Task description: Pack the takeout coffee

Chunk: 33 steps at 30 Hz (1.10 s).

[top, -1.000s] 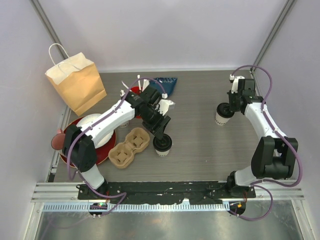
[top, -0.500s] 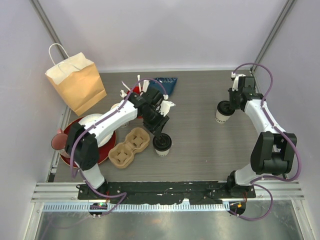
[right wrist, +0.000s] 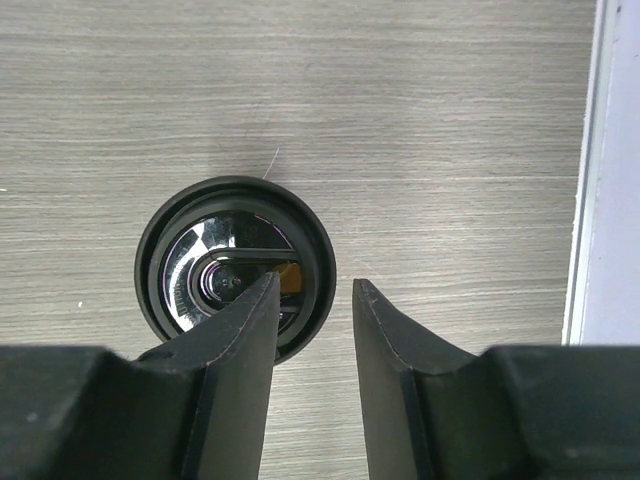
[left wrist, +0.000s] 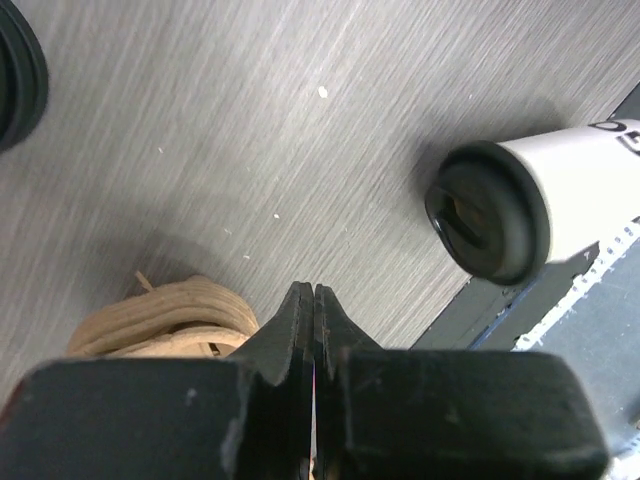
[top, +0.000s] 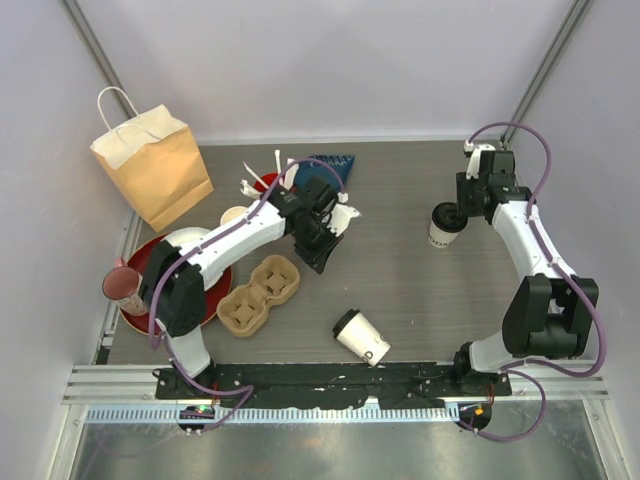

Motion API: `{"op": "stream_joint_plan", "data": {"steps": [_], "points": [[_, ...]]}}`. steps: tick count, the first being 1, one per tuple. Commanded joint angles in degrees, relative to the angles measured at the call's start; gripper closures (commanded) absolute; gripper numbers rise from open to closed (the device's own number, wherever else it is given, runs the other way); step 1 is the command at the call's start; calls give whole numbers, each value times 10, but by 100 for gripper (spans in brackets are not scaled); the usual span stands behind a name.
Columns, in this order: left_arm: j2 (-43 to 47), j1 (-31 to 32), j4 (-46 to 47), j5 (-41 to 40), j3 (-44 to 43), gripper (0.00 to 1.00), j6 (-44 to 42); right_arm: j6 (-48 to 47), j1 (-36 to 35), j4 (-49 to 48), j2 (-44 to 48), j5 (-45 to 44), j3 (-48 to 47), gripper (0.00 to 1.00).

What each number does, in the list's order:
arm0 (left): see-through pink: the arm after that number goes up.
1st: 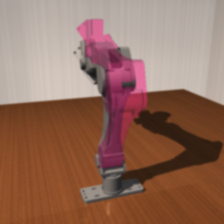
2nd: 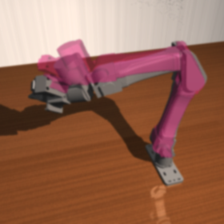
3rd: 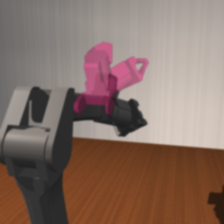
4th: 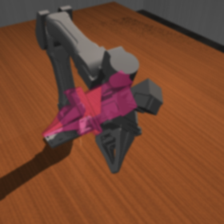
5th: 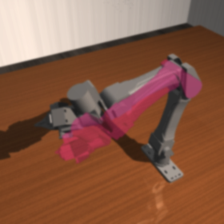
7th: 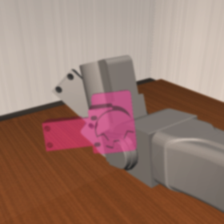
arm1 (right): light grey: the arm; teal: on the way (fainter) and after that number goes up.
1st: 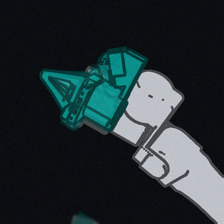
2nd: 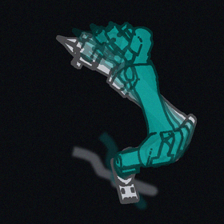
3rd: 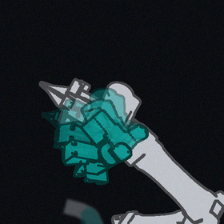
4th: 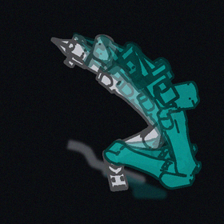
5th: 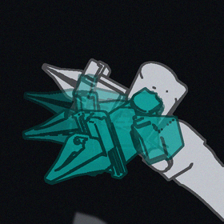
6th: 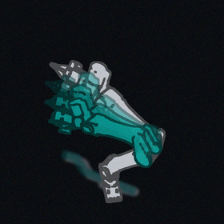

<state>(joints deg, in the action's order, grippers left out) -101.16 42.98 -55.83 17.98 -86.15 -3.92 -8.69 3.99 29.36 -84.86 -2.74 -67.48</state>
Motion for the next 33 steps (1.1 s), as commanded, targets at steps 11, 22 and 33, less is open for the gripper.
{"op": "stream_joint_plan", "data": {"steps": [11,22,33], "points": [[28,-10,-16,-3,-76,78,-31,16,-120,53,172,99,-57,40],[147,-141,-35,5,-1,56,-51,185,-737,135,196,-38,61,14],[203,-151,-44,19,15,53,-56,343,-938,181,119,-217,89,12]]}}
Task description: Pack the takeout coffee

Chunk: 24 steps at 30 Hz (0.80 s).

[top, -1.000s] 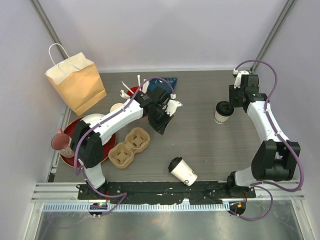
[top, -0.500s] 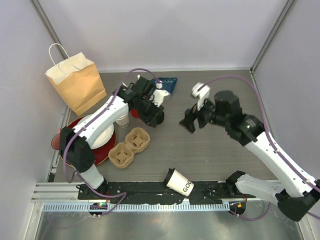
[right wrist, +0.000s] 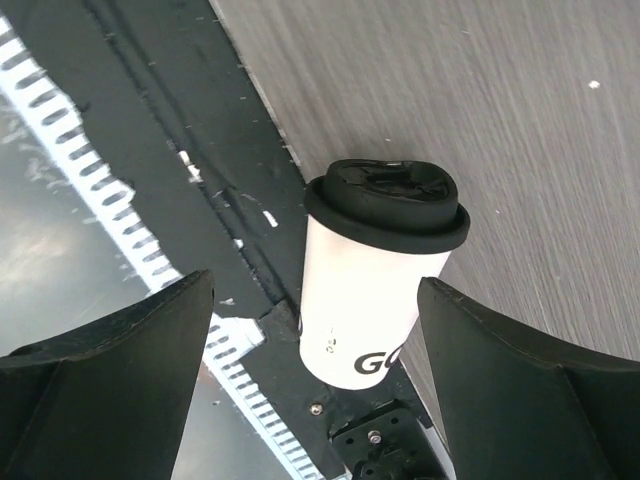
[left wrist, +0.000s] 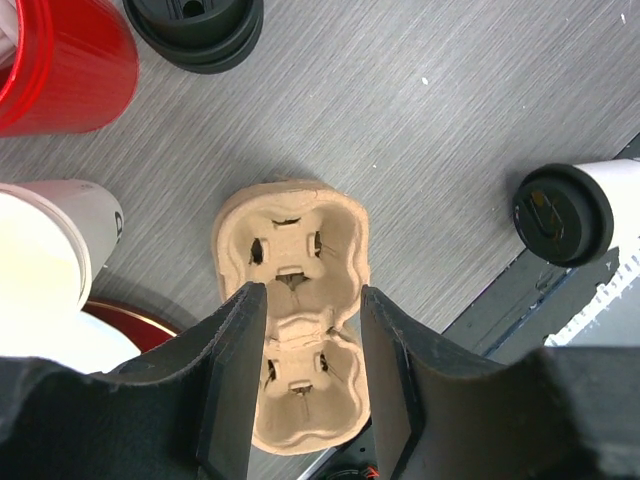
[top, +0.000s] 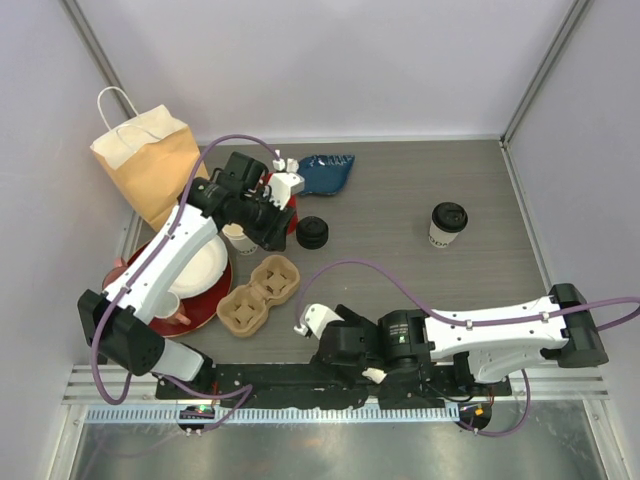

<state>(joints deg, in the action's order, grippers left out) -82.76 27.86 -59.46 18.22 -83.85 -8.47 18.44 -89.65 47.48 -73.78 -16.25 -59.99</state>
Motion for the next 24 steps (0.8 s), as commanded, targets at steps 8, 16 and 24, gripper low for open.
{"op": "stream_joint_plan", "data": {"steps": [8,16,24], "points": [[25,0,-9,26,4,54,-4,124,1,-7,15,-86,78,11],[13,-1,-13,47,-8,54,-1,125,33,-84,44,-66,165,11],[5,-1,-20,58,-8,54,-1,101,51,-136,17,6,190,11]]}}
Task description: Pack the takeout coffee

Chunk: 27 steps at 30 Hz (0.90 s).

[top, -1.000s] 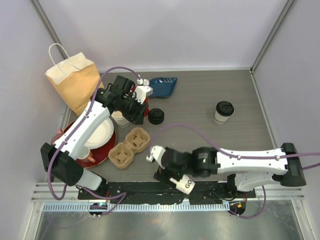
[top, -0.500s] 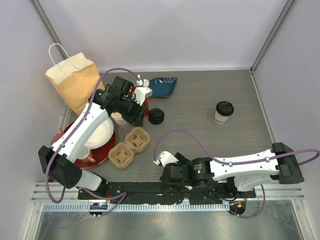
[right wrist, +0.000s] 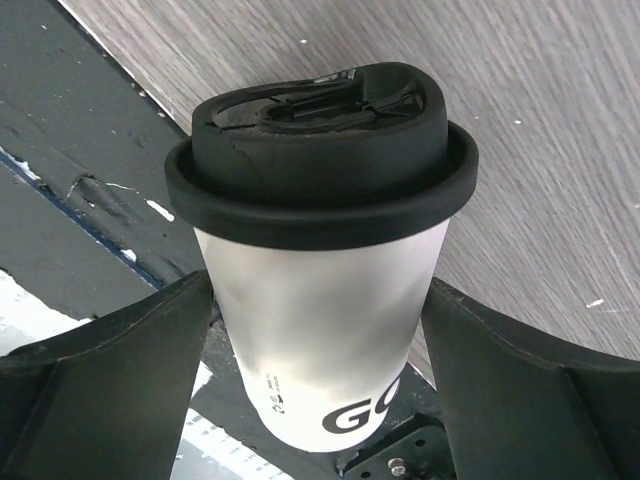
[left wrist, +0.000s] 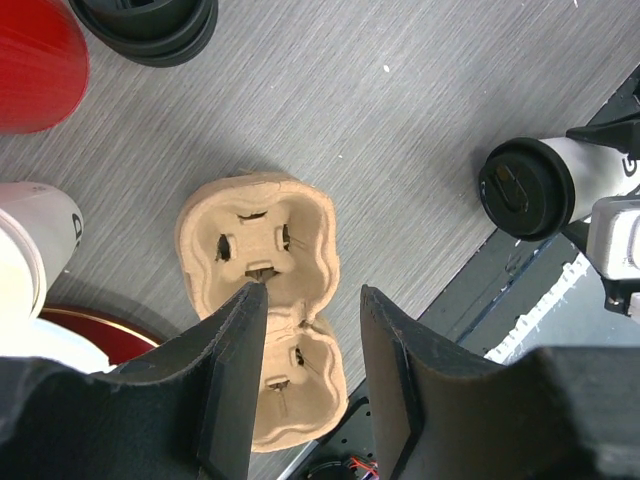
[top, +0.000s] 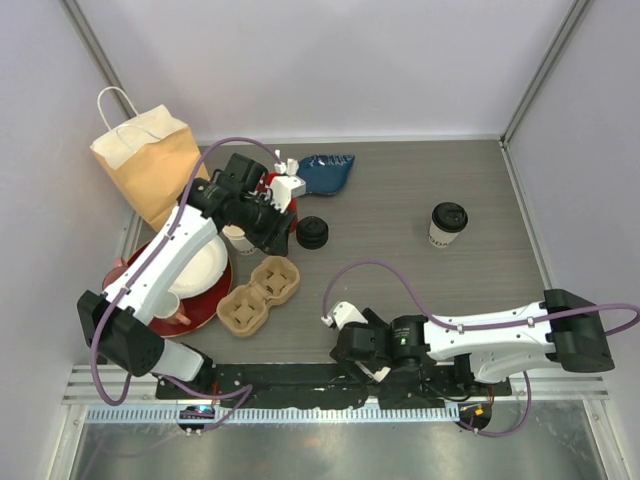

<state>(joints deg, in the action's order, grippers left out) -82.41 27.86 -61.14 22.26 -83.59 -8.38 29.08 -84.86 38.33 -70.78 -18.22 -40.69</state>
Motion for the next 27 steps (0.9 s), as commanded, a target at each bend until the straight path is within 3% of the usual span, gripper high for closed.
{"op": "stream_joint_plan", "data": {"steps": [1,10,17,20,27], "points": [[1,-1,-1,18,-10,54,-2,-7,4,-46,-17,33,-3,11],[-1,0,-6,26,-13,55,-4,-14,10,-48,-26,40,-9,20],[-11,0,-18,52,-28,56,-4,-48,10,-106,79,-1,2,26],[-17,-1,-26,72,-44,56,0,-112,10,-153,122,-24,3,27],[-4,-1,-109,187,-174,54,2,-374,22,-310,257,-33,27,25]]}}
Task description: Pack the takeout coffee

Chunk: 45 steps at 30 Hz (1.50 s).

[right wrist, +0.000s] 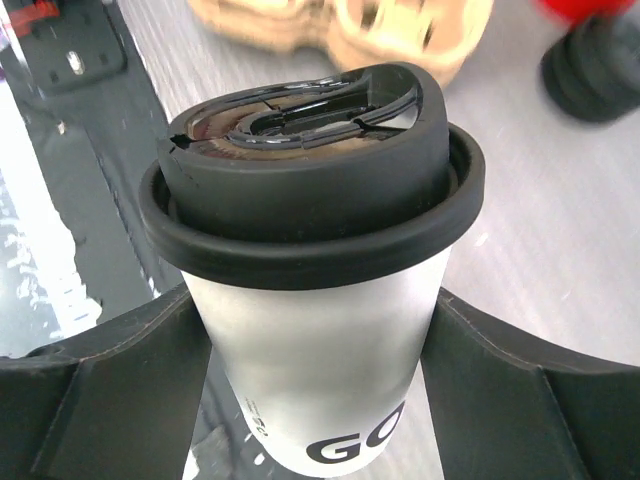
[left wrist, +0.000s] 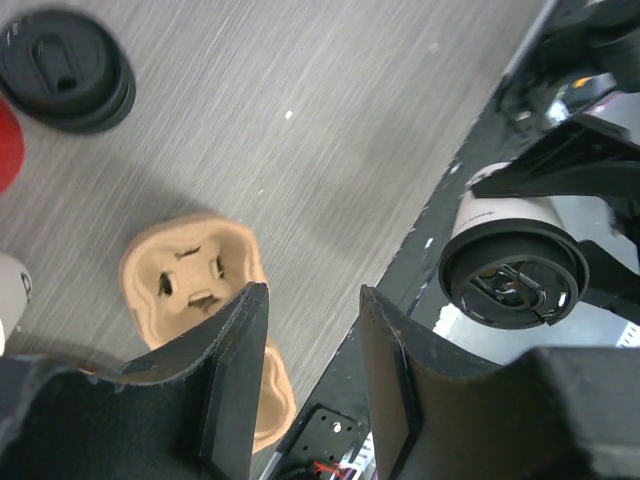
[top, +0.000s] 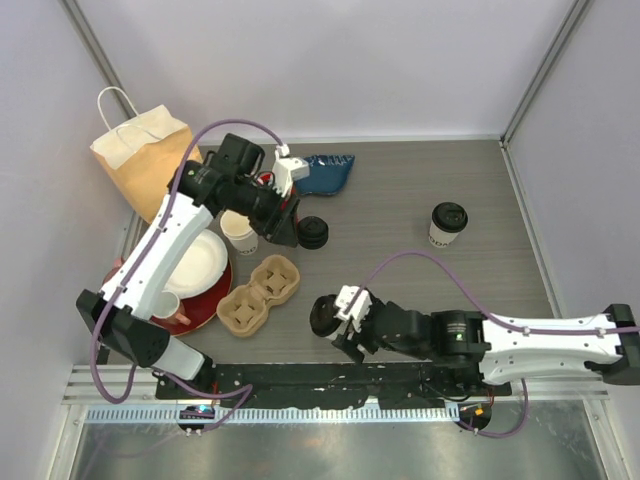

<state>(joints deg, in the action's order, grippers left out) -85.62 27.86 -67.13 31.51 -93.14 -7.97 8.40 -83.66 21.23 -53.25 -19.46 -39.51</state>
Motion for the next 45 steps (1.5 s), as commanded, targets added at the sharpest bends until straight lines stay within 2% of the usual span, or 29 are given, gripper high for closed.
{"op": "stream_joint_plan", "data": {"steps": [1,4,7,13,17,19,25,30,37,45], "points": [[36,-1,-53,121,-85,53,-3,-210,24,-158,102,-10,28,24],[63,5,-48,145,-77,46,5,-269,47,-206,154,11,42,24],[77,38,-20,121,-54,43,23,-297,52,-210,158,7,33,24],[63,105,2,72,-75,38,26,-293,59,-210,112,6,0,24],[66,139,8,30,-74,37,-3,-280,66,-210,109,18,-2,24],[63,156,8,-10,-65,39,-28,-274,69,-209,109,23,-3,24],[60,159,33,-40,-64,44,-65,-268,75,-205,103,40,-12,25],[54,167,36,-16,-74,48,-92,-251,86,-199,90,59,-19,25],[58,171,-19,70,-80,53,-149,-214,119,-196,79,98,-24,25],[52,171,-11,55,-76,61,-142,-212,134,-206,79,127,-27,26]]}}
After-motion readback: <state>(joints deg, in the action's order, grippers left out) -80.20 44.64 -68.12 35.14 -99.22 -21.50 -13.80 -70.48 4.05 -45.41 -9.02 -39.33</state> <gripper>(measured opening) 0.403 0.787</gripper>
